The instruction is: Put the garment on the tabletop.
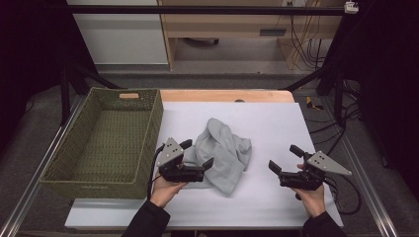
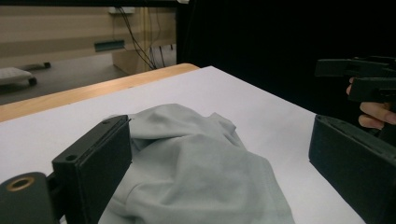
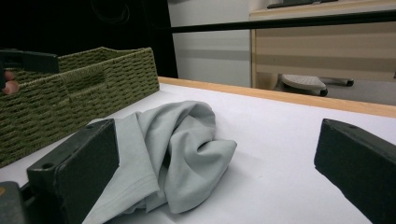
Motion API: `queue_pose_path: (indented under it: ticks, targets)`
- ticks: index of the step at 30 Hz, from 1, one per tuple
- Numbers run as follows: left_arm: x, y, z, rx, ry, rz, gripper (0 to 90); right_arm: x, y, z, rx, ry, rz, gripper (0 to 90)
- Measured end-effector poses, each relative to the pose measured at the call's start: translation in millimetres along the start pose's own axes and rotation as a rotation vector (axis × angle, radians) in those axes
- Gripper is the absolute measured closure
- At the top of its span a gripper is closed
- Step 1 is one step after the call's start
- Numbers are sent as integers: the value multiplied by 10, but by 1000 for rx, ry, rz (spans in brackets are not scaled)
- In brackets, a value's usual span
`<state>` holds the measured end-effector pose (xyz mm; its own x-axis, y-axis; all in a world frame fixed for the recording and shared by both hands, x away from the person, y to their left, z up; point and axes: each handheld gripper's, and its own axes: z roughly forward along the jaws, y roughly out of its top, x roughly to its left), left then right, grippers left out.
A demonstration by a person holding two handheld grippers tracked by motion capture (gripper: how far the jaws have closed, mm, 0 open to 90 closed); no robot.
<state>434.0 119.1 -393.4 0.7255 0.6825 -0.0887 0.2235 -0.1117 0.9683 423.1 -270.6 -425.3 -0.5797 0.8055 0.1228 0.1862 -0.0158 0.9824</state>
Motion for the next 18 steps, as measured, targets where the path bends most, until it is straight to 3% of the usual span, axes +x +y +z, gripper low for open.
queue_pose_path:
  ticks: [4,5,8,10,18]
  targets:
    - [-9,-72,-93,-27,13,8,51,-7,-33,4,8,2,-5,4]
    - [-7,-83,-117,-29,15,10,51,-23,-43,5,6,6,-28,4]
    - [13,-125,-166,-32,27,12,51,-4,-46,-1,17,3,-1,4]
    - [27,-156,-199,-44,22,1,51,-13,-57,-6,13,7,-8,4]
    - [76,-228,-272,-29,26,-12,45,-26,-68,-20,16,3,-10,3]
